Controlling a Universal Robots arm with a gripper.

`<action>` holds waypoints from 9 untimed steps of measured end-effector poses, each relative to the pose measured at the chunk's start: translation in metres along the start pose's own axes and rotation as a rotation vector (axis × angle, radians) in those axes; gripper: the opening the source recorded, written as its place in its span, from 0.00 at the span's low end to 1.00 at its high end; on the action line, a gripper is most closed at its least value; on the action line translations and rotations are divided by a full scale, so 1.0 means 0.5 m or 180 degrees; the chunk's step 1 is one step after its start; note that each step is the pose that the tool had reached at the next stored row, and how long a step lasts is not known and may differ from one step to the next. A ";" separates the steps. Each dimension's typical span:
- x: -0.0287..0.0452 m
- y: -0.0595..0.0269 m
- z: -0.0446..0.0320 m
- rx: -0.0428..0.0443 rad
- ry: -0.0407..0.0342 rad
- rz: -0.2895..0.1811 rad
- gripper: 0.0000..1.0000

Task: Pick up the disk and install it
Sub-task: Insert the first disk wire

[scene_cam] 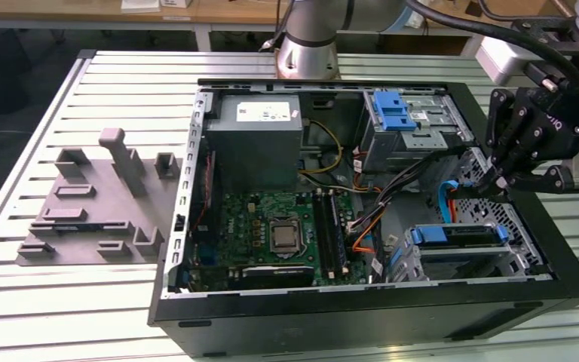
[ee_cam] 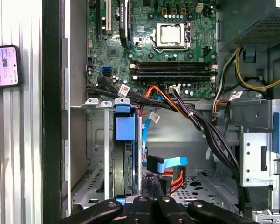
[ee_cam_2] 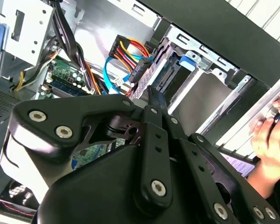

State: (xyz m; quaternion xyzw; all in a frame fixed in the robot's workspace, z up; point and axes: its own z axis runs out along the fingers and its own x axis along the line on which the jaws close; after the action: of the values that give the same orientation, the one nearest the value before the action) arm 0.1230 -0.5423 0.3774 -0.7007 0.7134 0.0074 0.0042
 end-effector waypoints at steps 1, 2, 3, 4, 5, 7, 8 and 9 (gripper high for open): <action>0.000 0.000 0.001 -0.0001 0.0000 -0.0040 0.11; 0.000 0.000 0.001 -0.0001 0.0001 -0.0089 0.11; 0.000 0.000 0.002 -0.0002 0.0001 -0.0123 0.11; 0.000 0.000 0.002 -0.0002 0.0001 -0.0136 0.11; 0.000 0.000 0.002 -0.0002 0.0001 -0.0137 0.11; 0.000 0.000 0.002 -0.0002 0.0000 -0.0137 0.11; 0.000 0.000 0.002 -0.0002 0.0000 -0.0137 0.11; 0.000 0.000 0.002 -0.0002 0.0000 -0.0137 0.11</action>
State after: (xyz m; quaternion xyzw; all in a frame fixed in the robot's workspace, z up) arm 0.1230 -0.5423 0.3765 -0.7159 0.6982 0.0076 0.0041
